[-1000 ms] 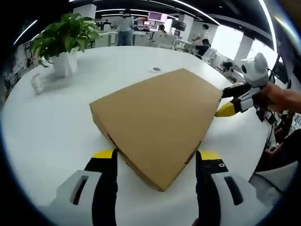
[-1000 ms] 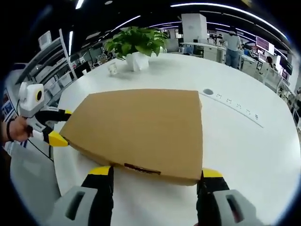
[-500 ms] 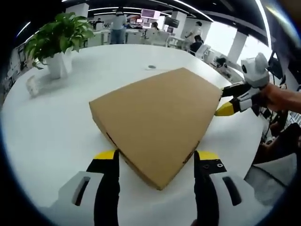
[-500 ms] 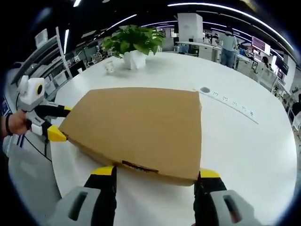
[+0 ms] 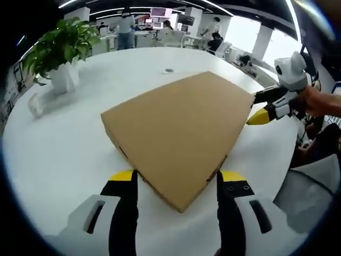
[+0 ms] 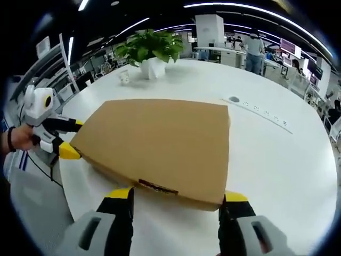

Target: Operate the shoe box by opening the lid, removing the specified soft item, and placing it in the target area until the item is outside and the box remains undamaged.

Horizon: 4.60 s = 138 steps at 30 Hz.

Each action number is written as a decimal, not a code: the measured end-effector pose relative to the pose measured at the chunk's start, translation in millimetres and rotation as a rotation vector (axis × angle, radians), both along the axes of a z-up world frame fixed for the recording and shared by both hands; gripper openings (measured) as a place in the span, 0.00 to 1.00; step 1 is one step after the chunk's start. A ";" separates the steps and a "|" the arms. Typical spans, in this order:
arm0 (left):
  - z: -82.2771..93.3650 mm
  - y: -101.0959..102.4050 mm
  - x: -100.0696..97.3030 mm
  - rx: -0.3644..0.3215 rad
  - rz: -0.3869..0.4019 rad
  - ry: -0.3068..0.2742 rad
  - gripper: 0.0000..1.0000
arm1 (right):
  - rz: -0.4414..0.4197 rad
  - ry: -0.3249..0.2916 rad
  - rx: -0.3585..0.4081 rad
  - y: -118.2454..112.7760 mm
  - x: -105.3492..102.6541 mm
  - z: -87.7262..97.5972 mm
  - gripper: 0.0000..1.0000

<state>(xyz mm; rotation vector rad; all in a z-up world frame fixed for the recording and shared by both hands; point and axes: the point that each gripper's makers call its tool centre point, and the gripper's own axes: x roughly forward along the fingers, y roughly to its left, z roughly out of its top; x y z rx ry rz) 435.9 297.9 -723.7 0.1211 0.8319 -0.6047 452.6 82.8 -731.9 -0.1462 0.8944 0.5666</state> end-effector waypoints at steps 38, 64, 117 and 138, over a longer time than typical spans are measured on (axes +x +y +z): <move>8.0 80.4 -54.0 -0.005 -0.121 0.011 0.63 | -0.105 0.037 0.016 89.1 -97.4 0.8 0.59; 8.4 96.5 -73.7 -0.052 -0.113 0.003 0.65 | -0.137 0.042 0.047 97.2 -123.2 1.0 0.49; 11.0 101.8 -69.7 -0.055 -0.049 -0.009 0.65 | -0.009 -0.119 -0.009 93.7 -112.9 5.1 0.46; 48.1 95.4 -75.3 -0.138 0.010 -0.056 0.64 | 0.026 -0.211 0.019 88.1 -106.4 28.2 0.44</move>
